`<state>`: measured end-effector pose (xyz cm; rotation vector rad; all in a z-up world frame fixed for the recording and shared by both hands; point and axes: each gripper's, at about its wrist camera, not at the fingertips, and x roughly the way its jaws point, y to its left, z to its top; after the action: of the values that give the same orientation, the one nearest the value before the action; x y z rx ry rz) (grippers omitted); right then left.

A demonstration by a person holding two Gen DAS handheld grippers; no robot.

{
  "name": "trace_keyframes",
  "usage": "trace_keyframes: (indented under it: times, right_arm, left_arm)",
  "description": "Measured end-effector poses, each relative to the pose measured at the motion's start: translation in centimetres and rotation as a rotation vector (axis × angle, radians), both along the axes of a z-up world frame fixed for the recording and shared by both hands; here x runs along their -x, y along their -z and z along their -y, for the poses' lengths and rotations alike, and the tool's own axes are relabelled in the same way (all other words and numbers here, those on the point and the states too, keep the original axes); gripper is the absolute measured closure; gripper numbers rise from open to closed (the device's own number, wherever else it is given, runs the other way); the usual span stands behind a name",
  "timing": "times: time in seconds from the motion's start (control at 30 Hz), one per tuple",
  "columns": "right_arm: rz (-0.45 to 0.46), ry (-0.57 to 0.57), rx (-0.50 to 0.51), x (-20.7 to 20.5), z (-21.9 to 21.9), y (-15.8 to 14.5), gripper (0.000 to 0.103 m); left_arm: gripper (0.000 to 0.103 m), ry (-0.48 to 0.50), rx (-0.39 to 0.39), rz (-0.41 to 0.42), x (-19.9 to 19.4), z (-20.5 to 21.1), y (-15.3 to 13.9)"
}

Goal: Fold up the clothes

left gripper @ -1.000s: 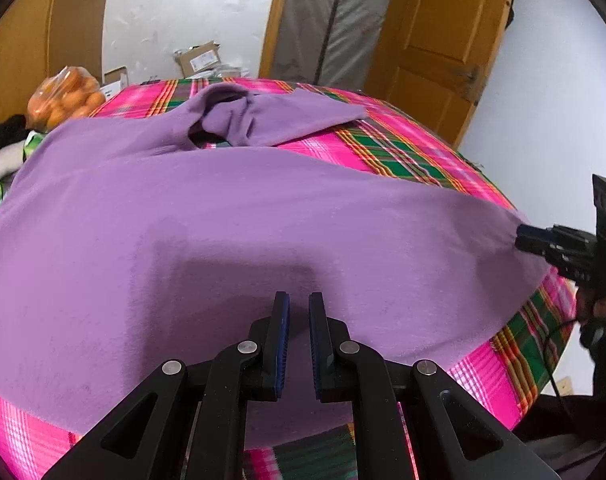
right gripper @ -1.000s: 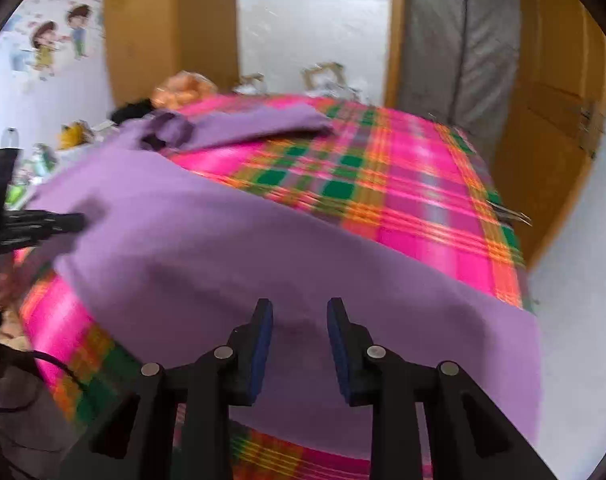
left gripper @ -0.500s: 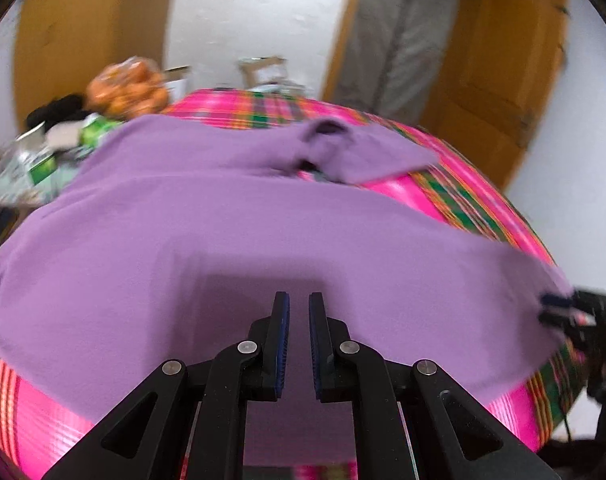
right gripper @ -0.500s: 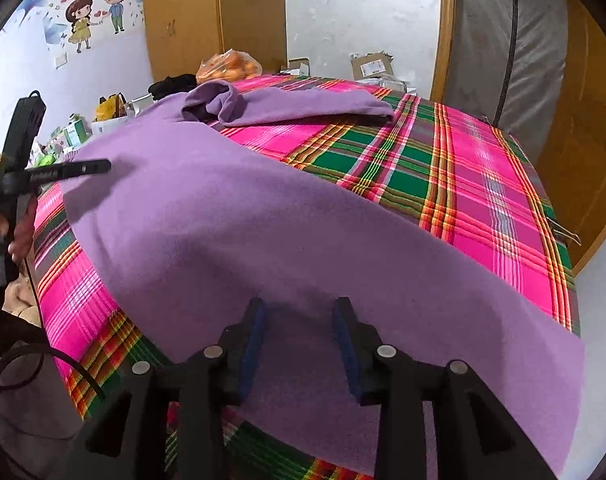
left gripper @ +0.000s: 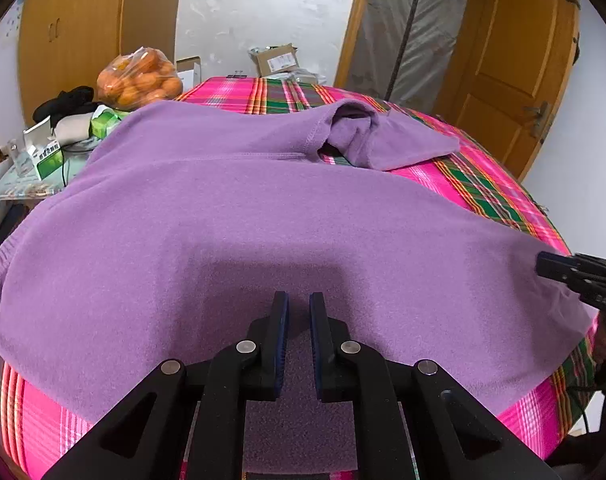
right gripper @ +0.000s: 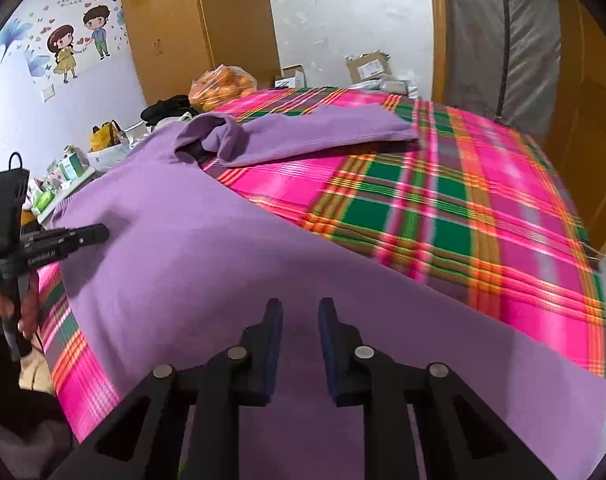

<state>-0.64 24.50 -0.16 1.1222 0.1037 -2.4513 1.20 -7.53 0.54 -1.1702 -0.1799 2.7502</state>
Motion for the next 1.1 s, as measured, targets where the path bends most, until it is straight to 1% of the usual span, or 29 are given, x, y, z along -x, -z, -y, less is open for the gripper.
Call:
trace_keyframes:
  times: [0.1,0.27,0.4,0.57,0.67,0.73,0.77,0.87,1.1]
  right_arm:
    - [0.028,0.006,-0.022,1.1,1.1,0.8,0.084]
    - [0.023,0.032,-0.045,1.9,1.6,0.7,0.085]
    - [0.001,0.029,-0.05,2.1,2.3,0.1,0.085]
    - [-0.009,0.024,-0.082,2.8,3.0,-0.1,0.084]
    - [-0.007,0.03,-0.095,3.3,3.2,0.1,0.085]
    - [0.0,0.037,-0.094,3.6,3.1,0.6,0.084]
    - [0.004,0.04,-0.093,3.7,3.0,0.9,0.085]
    - [0.013,0.046,-0.083,3.7,2.8,0.9,0.085]
    - [0.018,0.053,-0.067,3.7,2.7,0.6,0.085]
  left_arm:
    - [0.092,-0.021,0.019,-0.007,0.1,-0.1,-0.2]
    - [0.092,-0.047,0.034,-0.022,0.9,-0.2,-0.6]
    - [0.092,-0.059,0.04,-0.033,1.6,-0.5,-1.1]
    - [0.092,-0.059,0.058,-0.053,2.4,-0.9,-1.8]
    - [0.092,-0.066,0.06,-0.04,2.9,-0.9,-1.6]
    - [0.092,-0.068,0.045,0.005,3.4,-0.7,-0.9]
    - [0.093,-0.067,0.04,0.012,3.5,-0.6,-0.7]
    - [0.092,-0.059,0.03,0.015,3.4,-0.5,-0.3]
    - [0.092,-0.055,0.039,0.011,3.1,-0.6,0.0]
